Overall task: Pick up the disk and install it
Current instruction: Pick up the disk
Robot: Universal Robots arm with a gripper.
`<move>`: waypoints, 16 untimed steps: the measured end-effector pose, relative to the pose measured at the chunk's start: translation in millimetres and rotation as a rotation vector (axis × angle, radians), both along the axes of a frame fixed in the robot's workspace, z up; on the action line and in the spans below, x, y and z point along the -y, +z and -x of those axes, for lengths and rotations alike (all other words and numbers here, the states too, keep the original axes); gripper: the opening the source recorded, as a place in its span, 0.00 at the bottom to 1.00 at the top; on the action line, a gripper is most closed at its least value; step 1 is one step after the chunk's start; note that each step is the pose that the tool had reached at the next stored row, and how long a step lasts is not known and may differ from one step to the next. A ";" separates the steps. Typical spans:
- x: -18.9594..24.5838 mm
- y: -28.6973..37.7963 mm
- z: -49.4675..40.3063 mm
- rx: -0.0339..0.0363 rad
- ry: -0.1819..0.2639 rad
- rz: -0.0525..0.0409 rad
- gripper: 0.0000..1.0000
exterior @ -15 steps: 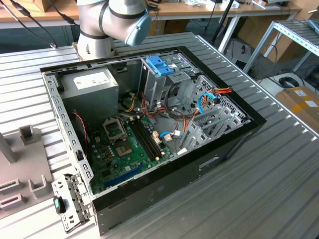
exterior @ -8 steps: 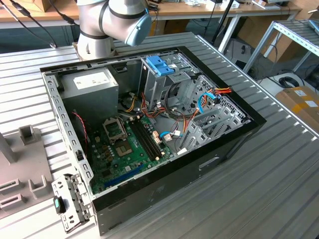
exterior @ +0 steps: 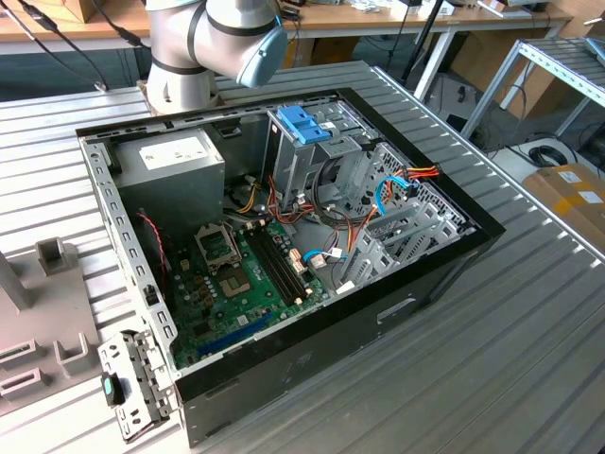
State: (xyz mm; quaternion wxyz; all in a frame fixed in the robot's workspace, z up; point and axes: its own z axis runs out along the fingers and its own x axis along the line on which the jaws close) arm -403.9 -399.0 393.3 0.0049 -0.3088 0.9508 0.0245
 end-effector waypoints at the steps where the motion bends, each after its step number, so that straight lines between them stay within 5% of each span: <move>1: 0.0 0.0 0.0 0.0000 0.004 0.0000 0.11; 16: 0.0 0.0 0.0 0.0000 0.069 0.0000 0.11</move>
